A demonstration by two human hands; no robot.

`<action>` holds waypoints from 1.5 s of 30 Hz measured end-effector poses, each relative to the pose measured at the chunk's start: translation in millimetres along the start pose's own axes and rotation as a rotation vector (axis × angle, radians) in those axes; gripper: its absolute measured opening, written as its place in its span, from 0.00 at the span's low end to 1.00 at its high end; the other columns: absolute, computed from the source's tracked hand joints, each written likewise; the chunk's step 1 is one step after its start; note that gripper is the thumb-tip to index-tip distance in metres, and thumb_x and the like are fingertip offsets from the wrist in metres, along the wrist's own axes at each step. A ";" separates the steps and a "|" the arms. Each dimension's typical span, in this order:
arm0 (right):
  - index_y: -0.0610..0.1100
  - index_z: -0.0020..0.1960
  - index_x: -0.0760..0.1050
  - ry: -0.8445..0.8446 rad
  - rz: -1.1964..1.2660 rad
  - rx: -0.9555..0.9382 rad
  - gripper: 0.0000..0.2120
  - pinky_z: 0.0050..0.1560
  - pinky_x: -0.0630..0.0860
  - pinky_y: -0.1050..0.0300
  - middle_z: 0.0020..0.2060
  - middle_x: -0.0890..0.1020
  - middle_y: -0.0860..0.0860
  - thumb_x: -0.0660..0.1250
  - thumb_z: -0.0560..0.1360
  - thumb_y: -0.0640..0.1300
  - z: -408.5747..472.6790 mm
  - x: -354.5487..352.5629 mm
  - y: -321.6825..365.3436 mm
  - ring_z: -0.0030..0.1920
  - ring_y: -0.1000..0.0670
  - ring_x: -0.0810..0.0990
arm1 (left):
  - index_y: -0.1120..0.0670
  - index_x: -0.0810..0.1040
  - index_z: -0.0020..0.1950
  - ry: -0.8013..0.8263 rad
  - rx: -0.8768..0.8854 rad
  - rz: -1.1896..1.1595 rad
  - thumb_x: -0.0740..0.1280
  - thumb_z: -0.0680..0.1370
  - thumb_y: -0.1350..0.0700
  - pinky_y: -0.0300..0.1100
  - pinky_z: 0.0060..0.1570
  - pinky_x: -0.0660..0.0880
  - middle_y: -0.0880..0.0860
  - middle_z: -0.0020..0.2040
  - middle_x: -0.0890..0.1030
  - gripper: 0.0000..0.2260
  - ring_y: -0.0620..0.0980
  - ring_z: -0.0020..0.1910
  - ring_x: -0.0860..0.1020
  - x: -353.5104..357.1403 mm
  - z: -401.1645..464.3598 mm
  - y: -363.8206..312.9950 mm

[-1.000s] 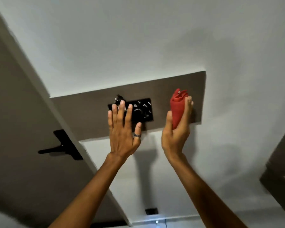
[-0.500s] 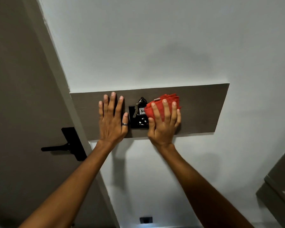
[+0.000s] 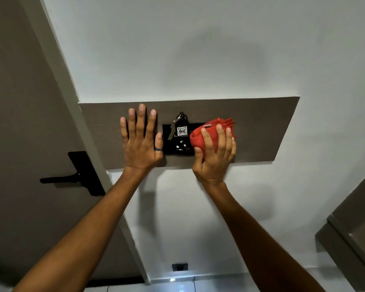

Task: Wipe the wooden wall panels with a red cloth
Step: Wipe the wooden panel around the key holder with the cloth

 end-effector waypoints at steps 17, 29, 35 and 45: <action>0.51 0.73 0.74 -0.069 0.013 0.019 0.22 0.77 0.65 0.33 0.75 0.70 0.44 0.53 0.85 0.57 10.9 1.0 0.7 0.77 0.35 0.66 | 0.54 0.54 0.83 -0.038 -0.025 0.005 0.54 0.84 0.49 0.56 0.81 0.46 0.56 0.81 0.58 0.27 0.55 0.83 0.46 2.8 -1.8 -0.4; 0.49 0.74 0.71 -0.014 0.011 -0.081 0.23 0.80 0.62 0.35 0.76 0.70 0.43 0.52 0.85 0.57 8.1 1.5 -1.0 0.79 0.35 0.64 | 0.53 0.54 0.83 -0.047 -0.016 0.022 0.54 0.85 0.49 0.57 0.82 0.47 0.54 0.83 0.54 0.27 0.55 0.83 0.47 5.8 -2.9 0.3; 0.43 0.77 0.70 -0.057 0.005 -0.261 0.25 0.84 0.53 0.40 0.75 0.73 0.43 0.57 0.85 0.54 25.7 6.8 -6.8 0.84 0.41 0.55 | 0.54 0.56 0.83 -0.054 -0.019 -0.002 0.53 0.84 0.49 0.58 0.81 0.48 0.57 0.82 0.59 0.27 0.56 0.83 0.49 5.9 -6.6 1.0; 0.48 0.72 0.76 -0.120 0.010 -0.327 0.22 0.79 0.64 0.40 0.71 0.78 0.44 0.57 0.84 0.55 31.6 7.2 -6.5 0.77 0.37 0.70 | 0.54 0.56 0.83 -0.076 -0.006 0.000 0.53 0.84 0.48 0.57 0.82 0.46 0.53 0.83 0.53 0.27 0.55 0.83 0.48 2.6 -2.4 0.7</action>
Point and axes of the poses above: each hand's wrist, its own z-axis towards the middle knuckle, its own x-axis out of the palm, y = z × x, the point moved 4 cm from there along z, towards the middle knuckle
